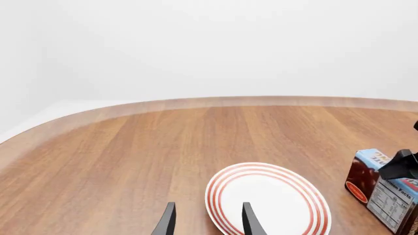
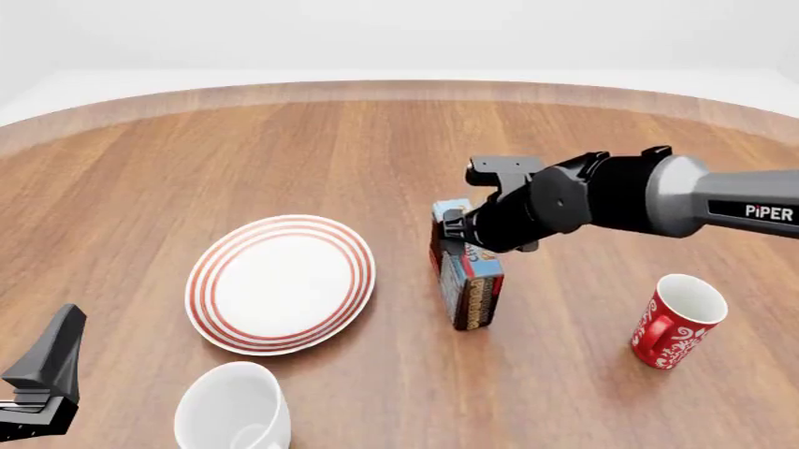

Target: Pick up the white mug and put it on the plate, and put the chocolate pudding to the right of the plate.

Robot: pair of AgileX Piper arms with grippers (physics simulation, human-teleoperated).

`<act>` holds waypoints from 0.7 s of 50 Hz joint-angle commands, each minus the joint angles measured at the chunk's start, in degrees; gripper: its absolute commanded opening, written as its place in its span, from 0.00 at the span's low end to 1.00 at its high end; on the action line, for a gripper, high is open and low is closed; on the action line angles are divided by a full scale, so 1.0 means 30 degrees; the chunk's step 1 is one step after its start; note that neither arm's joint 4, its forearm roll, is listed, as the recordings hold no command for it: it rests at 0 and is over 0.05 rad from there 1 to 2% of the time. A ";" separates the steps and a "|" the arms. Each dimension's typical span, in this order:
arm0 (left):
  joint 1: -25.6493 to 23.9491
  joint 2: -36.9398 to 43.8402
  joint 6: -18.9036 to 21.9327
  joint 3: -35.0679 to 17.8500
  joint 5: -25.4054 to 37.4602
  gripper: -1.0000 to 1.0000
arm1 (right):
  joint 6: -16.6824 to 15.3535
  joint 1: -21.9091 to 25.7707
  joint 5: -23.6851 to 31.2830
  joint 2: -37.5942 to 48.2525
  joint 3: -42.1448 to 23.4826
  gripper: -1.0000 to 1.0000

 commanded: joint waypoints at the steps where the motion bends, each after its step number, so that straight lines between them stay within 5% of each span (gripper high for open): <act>1: 0.0000 0.0000 0.0000 0.0000 0.0000 1.00 | -0.0494 -0.0024 0.0273 -0.0580 -0.0307 1.00; 35: 0.0000 0.0000 0.0000 0.0000 0.0000 1.00 | -0.0859 0.0059 0.0088 -0.3313 0.1329 1.00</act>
